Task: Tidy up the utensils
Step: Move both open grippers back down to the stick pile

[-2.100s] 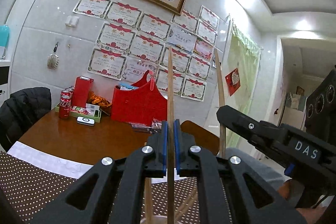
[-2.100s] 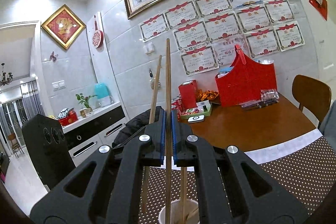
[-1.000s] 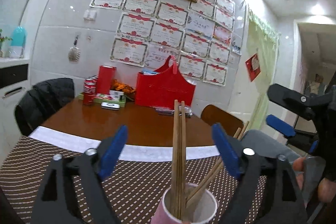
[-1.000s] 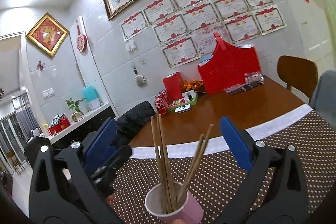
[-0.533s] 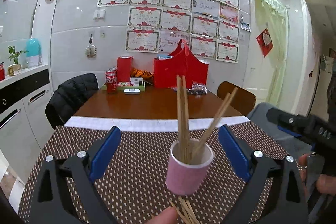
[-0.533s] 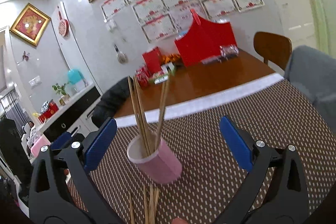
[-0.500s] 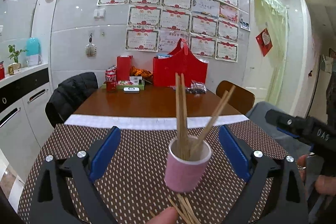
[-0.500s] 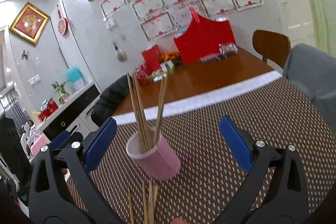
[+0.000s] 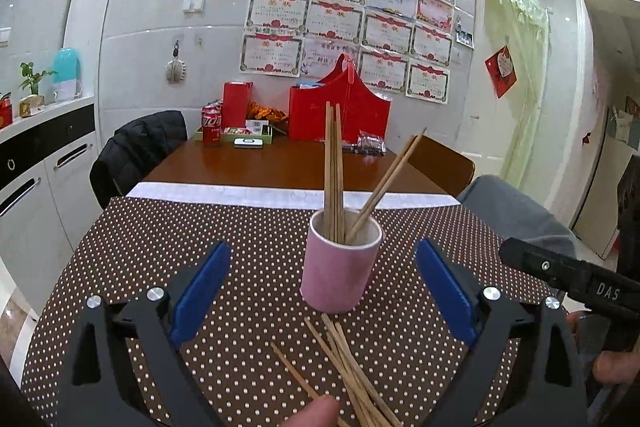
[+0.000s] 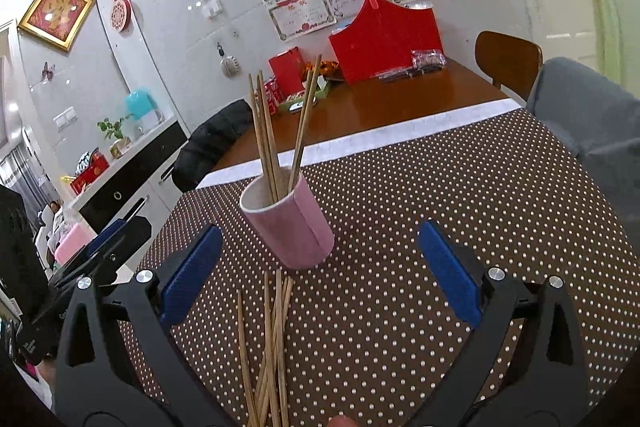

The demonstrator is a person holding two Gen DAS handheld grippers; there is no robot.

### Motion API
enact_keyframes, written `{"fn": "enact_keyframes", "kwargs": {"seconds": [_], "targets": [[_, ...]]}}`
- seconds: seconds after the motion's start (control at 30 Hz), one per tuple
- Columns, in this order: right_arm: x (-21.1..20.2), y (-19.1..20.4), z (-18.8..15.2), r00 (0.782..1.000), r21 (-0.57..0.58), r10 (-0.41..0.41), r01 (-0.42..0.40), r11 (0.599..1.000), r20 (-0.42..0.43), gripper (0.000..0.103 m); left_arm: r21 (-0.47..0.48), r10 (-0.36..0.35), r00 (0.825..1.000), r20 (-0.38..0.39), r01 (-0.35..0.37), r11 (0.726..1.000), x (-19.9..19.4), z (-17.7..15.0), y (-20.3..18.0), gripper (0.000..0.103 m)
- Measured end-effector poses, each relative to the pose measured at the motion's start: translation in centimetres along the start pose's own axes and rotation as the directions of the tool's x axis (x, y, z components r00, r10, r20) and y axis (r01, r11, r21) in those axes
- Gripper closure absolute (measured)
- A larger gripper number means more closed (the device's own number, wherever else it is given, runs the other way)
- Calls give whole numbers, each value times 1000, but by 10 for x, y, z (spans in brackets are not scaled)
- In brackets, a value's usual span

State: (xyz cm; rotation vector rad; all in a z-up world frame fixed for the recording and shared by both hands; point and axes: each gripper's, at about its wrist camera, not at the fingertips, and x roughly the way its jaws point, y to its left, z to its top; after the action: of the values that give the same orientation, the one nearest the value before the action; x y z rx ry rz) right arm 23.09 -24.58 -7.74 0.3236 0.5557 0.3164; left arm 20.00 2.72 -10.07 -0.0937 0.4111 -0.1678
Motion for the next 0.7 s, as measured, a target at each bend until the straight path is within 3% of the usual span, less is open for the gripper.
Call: {"fn": "enact_keyframes", "kwargs": {"seconds": [0.5, 0.7], "targets": [[-4, 0, -17, 998, -33, -3, 1, 999, -62, 6, -19, 28, 997, -73, -29, 999, -5, -24, 5, 10], [7, 1, -30, 988, -78, -22, 11, 997, -153, 6, -22, 62, 988, -142, -65, 998, -2, -39, 11, 10]]}}
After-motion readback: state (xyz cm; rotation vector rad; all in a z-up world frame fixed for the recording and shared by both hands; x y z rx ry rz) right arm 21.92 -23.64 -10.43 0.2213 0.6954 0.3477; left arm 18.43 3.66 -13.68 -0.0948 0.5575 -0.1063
